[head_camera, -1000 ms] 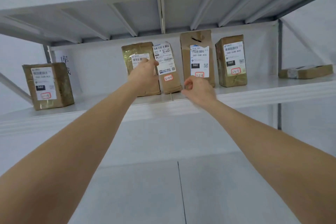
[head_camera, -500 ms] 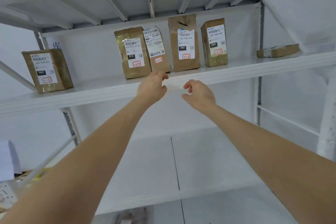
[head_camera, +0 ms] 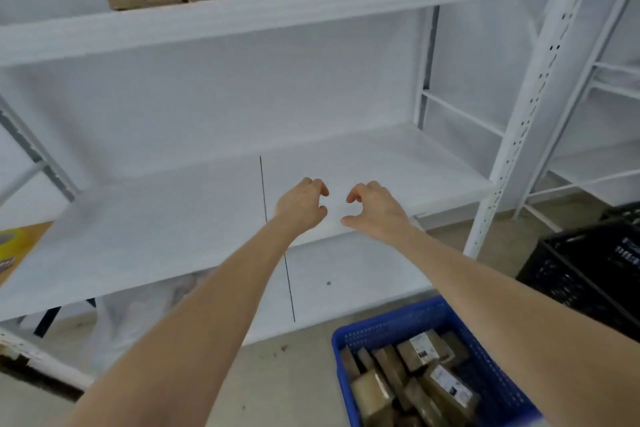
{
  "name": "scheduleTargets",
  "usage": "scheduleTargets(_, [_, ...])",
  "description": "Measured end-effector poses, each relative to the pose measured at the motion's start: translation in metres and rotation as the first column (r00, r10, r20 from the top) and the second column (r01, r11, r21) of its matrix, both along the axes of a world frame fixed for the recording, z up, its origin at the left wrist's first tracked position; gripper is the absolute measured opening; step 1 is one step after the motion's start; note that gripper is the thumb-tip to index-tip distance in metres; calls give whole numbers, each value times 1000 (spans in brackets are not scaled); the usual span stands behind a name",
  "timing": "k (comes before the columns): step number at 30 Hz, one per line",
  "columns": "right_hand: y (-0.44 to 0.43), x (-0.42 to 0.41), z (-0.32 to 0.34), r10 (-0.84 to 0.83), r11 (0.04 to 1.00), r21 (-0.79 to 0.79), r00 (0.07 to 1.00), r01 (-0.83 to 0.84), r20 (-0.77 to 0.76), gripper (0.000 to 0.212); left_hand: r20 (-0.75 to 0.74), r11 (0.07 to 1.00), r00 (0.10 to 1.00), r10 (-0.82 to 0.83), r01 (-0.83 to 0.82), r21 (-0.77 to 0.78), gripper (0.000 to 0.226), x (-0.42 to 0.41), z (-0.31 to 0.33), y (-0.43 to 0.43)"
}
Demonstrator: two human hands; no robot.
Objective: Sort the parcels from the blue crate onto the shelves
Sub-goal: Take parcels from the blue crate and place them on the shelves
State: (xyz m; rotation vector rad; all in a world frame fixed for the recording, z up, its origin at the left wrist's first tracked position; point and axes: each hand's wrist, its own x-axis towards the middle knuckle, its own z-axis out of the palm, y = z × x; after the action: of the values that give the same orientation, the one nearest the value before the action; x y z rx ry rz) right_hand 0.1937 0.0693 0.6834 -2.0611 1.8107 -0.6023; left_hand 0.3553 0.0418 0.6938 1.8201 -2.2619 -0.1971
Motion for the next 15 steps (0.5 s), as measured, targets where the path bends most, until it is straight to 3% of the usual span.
scheduleTargets(7, [-18,-114,-134,35,963,267,999,-26,-27,43,-11,965,1000,20,-16,263,36,-107,-140,-8])
scheduleTargets(15, [-43,-263,-257,53,854,520,994,4,-95,59,-15,828,993,117,-90,554,45,-242,-274,-9])
